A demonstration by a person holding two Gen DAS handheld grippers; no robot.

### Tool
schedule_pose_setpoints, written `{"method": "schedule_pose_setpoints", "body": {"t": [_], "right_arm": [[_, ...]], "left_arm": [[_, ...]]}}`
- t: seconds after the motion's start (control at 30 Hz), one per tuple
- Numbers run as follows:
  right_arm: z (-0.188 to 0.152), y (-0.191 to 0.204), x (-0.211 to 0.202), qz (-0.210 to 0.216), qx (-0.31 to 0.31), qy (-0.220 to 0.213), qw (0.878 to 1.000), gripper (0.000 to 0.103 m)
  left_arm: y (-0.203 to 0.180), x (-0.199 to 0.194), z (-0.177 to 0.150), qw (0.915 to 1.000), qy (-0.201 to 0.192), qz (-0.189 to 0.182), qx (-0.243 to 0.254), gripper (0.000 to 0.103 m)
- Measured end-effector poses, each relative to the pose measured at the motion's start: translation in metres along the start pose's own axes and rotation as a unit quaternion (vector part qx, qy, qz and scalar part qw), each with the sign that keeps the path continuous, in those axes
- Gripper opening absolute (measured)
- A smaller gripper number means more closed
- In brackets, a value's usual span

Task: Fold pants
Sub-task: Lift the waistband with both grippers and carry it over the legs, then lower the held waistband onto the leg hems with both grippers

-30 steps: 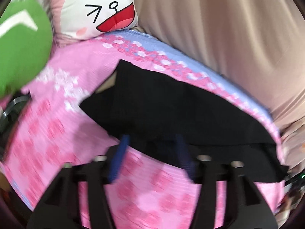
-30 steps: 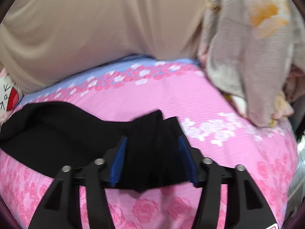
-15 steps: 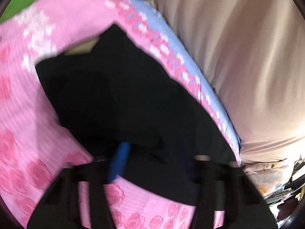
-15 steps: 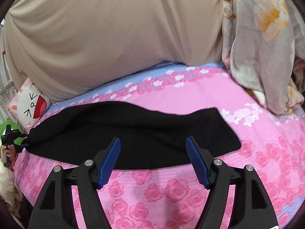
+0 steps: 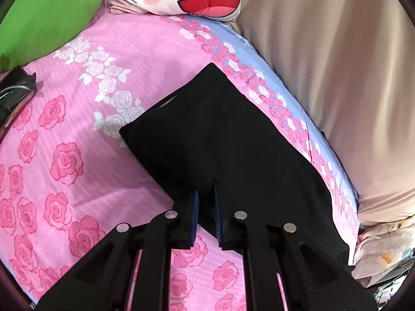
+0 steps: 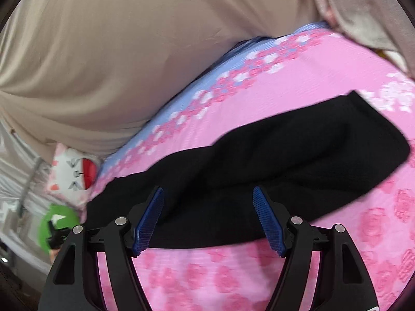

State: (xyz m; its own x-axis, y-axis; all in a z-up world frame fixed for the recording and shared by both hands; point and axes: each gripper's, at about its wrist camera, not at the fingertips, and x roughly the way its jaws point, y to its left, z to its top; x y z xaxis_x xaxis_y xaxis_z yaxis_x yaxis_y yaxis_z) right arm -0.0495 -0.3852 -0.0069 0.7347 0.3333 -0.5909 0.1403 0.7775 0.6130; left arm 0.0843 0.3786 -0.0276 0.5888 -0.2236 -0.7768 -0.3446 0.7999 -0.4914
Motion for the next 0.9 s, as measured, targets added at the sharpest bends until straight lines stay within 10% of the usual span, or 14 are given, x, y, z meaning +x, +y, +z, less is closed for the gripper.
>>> {"method": "schedule_pose_setpoints", "body": {"t": [0.3, 0.37, 0.57, 0.73, 0.8, 0.9], "right_arm": [[0.024, 0.004, 0.066, 0.014, 0.06, 0.06, 0.996, 0.067], [0.037, 0.004, 0.081, -0.03, 0.048, 0.056, 0.997, 0.013], [0.055, 0.052, 0.005, 0.006, -0.034, -0.064, 0.997, 0.005], [-0.009, -0.01, 0.009, -0.093, -0.008, 0.017, 0.995, 0.017], [-0.025, -0.041, 0.008, -0.07, 0.044, 0.03, 0.996, 0.019], [-0.026, -0.044, -0.017, -0.056, 0.057, 0.01, 0.997, 0.067]], "left_arm": [[-0.006, 0.007, 0.007, 0.9995, 0.012, 0.024, 0.02, 0.01], [-0.007, 0.008, 0.01, 0.9992, 0.014, 0.029, 0.024, 0.01], [-0.025, -0.012, 0.019, 0.9973, -0.012, 0.036, 0.063, 0.01], [-0.013, 0.009, 0.005, 0.9939, 0.009, 0.078, 0.078, 0.011], [-0.008, 0.015, 0.002, 0.9937, 0.013, 0.083, 0.074, 0.011], [-0.01, 0.012, 0.001, 0.9931, 0.005, 0.089, 0.076, 0.012]]}}
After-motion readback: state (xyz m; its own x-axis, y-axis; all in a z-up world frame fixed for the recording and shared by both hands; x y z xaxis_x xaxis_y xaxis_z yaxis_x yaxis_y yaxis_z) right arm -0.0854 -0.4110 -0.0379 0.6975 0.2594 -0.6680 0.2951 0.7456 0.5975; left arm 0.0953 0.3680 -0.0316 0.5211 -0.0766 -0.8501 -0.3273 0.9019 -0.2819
